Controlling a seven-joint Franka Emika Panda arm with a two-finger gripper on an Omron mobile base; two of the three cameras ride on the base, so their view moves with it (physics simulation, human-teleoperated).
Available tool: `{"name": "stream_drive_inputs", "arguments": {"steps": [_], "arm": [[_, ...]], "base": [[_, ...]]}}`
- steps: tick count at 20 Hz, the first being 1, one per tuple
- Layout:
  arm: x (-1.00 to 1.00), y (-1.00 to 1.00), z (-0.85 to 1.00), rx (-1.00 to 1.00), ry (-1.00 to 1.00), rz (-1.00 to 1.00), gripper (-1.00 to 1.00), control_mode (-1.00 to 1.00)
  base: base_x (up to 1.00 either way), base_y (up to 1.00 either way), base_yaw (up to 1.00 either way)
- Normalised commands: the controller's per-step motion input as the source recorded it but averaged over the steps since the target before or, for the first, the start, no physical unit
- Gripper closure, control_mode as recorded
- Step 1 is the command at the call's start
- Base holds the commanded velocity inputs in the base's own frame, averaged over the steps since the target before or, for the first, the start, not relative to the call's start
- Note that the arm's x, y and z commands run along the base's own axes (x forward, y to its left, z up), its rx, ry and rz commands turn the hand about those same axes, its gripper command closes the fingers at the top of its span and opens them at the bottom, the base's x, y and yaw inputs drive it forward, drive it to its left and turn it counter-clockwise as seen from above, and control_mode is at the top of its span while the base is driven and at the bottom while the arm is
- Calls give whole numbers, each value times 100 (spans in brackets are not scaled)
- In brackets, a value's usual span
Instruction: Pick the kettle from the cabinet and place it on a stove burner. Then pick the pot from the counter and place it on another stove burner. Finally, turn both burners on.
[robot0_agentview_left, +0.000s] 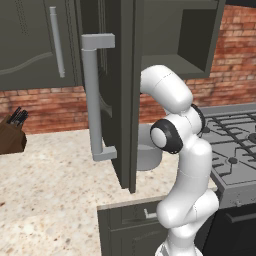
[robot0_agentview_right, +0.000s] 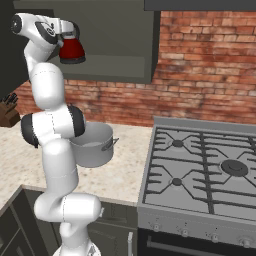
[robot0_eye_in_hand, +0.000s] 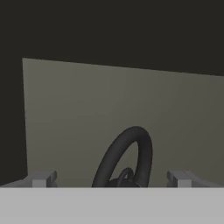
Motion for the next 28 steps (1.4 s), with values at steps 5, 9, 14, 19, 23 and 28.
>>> {"name": "stream_drive_inputs", "arguments": {"steps": [5, 9, 14, 19, 23, 28], "arm": [[1, 0, -3, 1, 0, 0, -100, -100], [8, 0, 0, 0, 0, 0, -100, -100], [6, 0, 0, 0, 0, 0, -100, -100], [1, 0, -5, 0, 0, 0, -100, -100], [1, 0, -5, 0, 0, 0, -100, -100], [8, 1, -1, 0, 0, 0, -100, -100]], "base": [[0, 0, 0], [0, 0, 0], [0, 0, 0], [0, 0, 0], [0, 0, 0], [0, 0, 0]]}}
